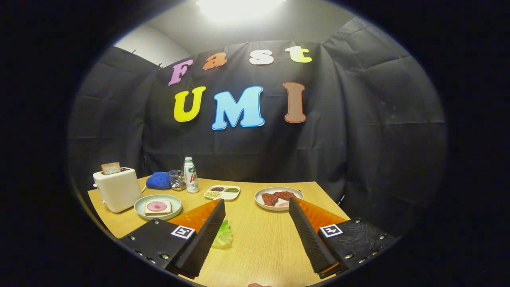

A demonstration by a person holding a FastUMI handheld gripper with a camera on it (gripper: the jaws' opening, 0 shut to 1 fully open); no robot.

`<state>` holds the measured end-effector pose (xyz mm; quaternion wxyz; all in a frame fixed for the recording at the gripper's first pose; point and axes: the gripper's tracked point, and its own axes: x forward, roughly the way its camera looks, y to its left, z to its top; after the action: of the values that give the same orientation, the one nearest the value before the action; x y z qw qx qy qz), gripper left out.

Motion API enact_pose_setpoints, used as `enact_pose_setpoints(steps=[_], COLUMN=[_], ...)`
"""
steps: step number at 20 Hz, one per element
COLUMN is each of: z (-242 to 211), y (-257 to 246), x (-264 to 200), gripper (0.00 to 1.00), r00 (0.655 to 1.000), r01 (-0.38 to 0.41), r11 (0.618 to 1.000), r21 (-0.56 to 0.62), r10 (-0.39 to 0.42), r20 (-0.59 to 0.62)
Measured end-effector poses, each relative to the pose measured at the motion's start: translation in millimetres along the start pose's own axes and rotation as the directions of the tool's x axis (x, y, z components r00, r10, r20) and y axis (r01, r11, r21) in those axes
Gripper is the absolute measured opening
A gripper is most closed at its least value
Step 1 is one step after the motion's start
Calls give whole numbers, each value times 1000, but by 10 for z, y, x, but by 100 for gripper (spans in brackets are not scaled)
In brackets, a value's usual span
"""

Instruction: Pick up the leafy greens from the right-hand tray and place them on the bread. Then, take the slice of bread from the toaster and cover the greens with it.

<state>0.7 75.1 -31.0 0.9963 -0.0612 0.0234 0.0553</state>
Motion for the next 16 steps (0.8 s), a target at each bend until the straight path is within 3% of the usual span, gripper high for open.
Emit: enact_pose_setpoints(steps=[8, 16], z=[-716, -1297], y=[512, 807], x=[326, 557], gripper=[99, 99], r00=[975, 873], r01=[-115, -196], r11=[993, 977], r21=[-13, 84], r10=[110, 213], r20=[-192, -440])
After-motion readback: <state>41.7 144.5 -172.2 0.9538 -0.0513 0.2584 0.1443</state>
